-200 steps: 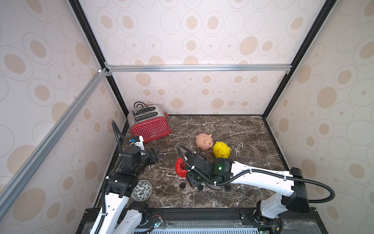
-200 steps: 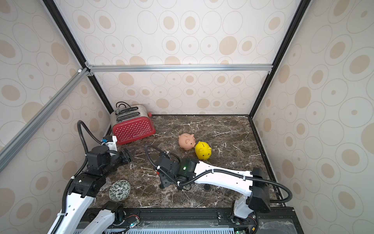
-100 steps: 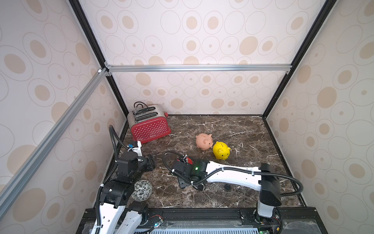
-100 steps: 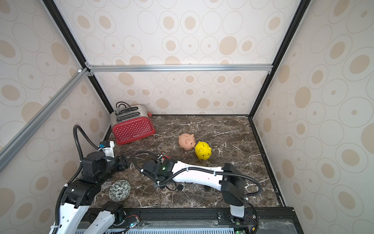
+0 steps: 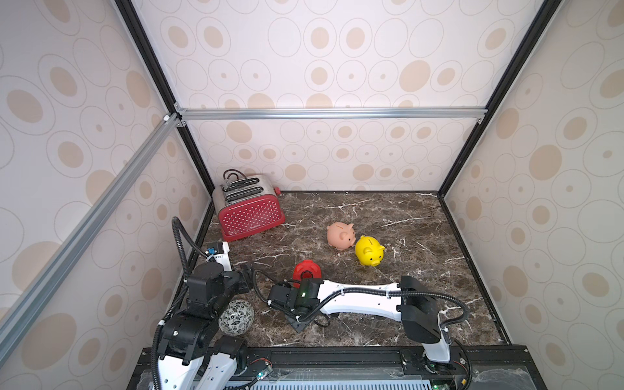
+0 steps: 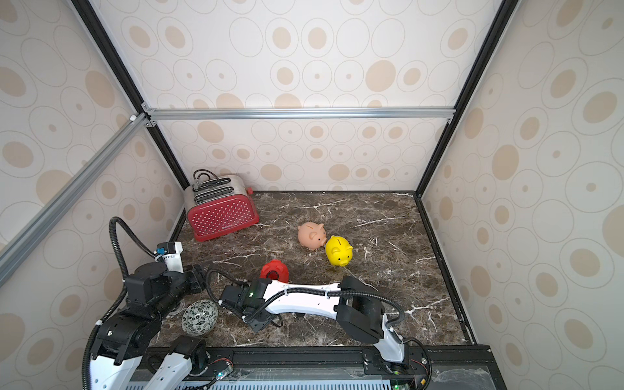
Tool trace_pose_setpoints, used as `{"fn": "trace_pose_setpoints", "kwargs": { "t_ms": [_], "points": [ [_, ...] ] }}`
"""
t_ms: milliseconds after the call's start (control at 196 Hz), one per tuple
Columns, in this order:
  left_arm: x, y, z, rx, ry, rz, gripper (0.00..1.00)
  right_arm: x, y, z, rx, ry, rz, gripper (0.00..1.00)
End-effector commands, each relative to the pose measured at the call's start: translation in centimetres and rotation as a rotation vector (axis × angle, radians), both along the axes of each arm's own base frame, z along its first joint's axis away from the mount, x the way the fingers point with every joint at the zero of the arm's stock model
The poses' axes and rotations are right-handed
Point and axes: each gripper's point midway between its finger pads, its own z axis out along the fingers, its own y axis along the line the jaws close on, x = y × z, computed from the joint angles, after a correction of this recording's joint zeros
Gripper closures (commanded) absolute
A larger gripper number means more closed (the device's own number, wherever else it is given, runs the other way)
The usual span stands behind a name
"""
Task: Close piggy banks
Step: Pick up the knob at the center of the board.
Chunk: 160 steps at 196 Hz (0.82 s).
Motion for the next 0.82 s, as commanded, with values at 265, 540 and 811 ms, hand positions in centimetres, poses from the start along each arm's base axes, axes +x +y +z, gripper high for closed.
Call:
{"fn": "trace_pose_setpoints", "kwargs": {
  "t_ms": [265,540,811],
  "points": [
    [-2.2,4.2,2.6,0.077,-0.109,0.19,0.26,2.2,-1.1,-3.0,-0.028,-0.034,0.081,0.71],
    [-5.3,6.9,4.5,0.077,-0.259,0.318,0.22,2.6,-0.4,-4.3,-0.016,-0.006,0.08,0.72],
    [-5.0,6.6,4.5,0.077,-0.251,0.302,0.22,3.2,0.0,-4.9,0.003,0.008,0.085,0.77]
  ]
}}
